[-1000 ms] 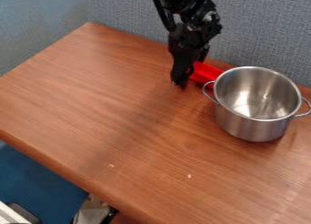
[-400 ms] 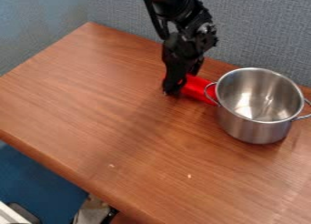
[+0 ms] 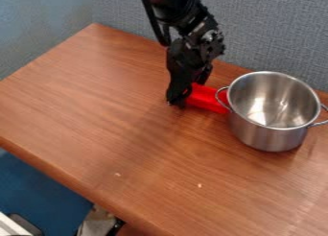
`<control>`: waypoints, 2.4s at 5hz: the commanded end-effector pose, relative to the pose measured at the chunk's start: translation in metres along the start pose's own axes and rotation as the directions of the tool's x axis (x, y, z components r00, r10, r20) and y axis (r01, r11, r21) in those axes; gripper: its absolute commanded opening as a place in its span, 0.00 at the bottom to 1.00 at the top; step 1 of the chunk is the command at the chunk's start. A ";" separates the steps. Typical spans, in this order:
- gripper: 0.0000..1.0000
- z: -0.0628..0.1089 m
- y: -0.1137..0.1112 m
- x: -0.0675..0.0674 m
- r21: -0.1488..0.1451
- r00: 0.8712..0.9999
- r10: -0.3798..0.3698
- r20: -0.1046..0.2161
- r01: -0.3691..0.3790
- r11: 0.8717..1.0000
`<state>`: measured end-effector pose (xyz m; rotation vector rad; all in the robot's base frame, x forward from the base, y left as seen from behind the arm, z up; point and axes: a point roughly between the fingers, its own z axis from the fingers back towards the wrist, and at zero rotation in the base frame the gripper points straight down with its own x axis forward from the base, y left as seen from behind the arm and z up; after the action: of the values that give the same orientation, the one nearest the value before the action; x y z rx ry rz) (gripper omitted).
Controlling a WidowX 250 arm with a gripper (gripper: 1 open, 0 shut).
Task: Move the red object from the metal pot to the table
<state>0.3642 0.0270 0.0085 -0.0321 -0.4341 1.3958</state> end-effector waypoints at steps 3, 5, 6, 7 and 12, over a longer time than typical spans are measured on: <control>0.00 0.035 0.038 -0.008 0.114 0.950 -0.299 -0.088 0.307 0.945; 0.00 0.086 -0.004 0.004 0.048 0.895 -0.433 -0.108 0.440 0.897; 0.00 0.092 -0.051 0.019 0.015 0.888 -0.453 -0.083 0.456 0.890; 0.00 0.093 -0.068 0.033 0.025 0.902 -0.417 -0.109 0.422 0.906; 0.00 0.024 -0.064 0.059 0.136 0.939 -0.324 -0.114 0.338 0.931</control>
<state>0.4135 0.0612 0.0367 0.1364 -0.1638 1.0846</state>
